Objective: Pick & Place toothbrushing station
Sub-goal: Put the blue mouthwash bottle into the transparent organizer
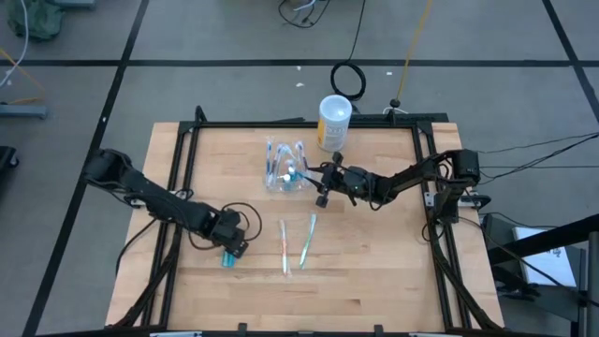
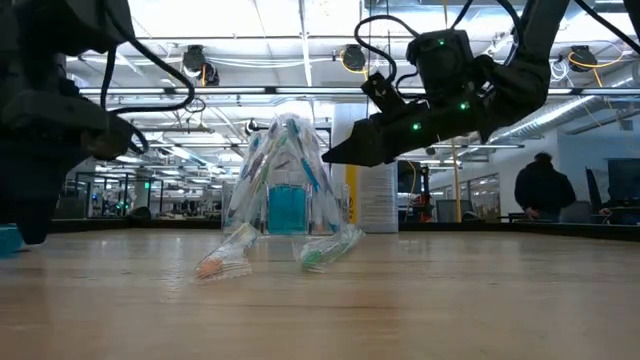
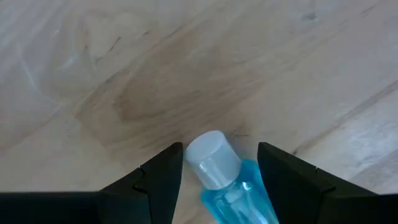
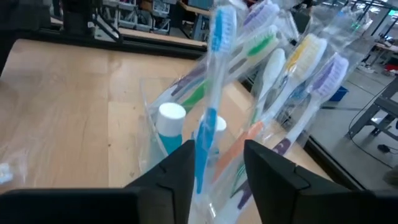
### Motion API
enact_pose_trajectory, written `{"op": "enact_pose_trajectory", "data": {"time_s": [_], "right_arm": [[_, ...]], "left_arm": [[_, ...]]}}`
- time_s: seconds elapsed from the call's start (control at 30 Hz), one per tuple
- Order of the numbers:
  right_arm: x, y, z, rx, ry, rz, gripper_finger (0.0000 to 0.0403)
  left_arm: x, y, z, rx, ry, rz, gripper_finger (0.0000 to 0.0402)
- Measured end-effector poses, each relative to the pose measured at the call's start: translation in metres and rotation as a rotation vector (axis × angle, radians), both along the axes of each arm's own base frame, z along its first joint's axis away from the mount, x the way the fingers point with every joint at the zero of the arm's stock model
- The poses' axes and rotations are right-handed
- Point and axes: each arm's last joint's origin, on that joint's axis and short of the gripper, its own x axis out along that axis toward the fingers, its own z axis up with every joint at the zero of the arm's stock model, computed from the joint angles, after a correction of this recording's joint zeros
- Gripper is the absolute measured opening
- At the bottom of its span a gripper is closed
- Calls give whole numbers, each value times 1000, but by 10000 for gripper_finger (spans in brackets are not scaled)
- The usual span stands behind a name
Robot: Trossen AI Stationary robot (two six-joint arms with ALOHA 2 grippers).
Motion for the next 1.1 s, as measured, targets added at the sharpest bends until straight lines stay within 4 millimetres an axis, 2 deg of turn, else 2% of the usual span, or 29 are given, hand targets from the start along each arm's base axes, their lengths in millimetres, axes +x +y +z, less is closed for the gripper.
{"op": "enact_pose_trajectory", "data": {"time_s": [0.17, 0.43, 0.6, 0.77, 0.83, 0.97, 1.1], "right_arm": [[0, 0, 0, 0, 1, -1, 141], [0, 1, 0, 1, 4, 0, 141], [0, 6, -5, 7, 49, 17, 140], [-1, 15, -11, 16, 115, 40, 140], [0, 20, -11, 18, 120, 39, 139], [-1, 30, -14, -11, 154, -23, 139], [-6, 38, -11, -96, 217, -134, 137]], "left_arm": [[3, -2, -6, 14, 14, -5, 205], [0, 0, -5, 27, 31, 6, 117], [7, 4, 1, 68, -34, 35, 98], [30, 9, 35, 145, -281, -29, 95], [41, 13, 53, 253, -421, -71, 95], [64, 22, 93, 628, -671, -101, 94], [81, 34, 116, 940, -805, -75, 94]]}}
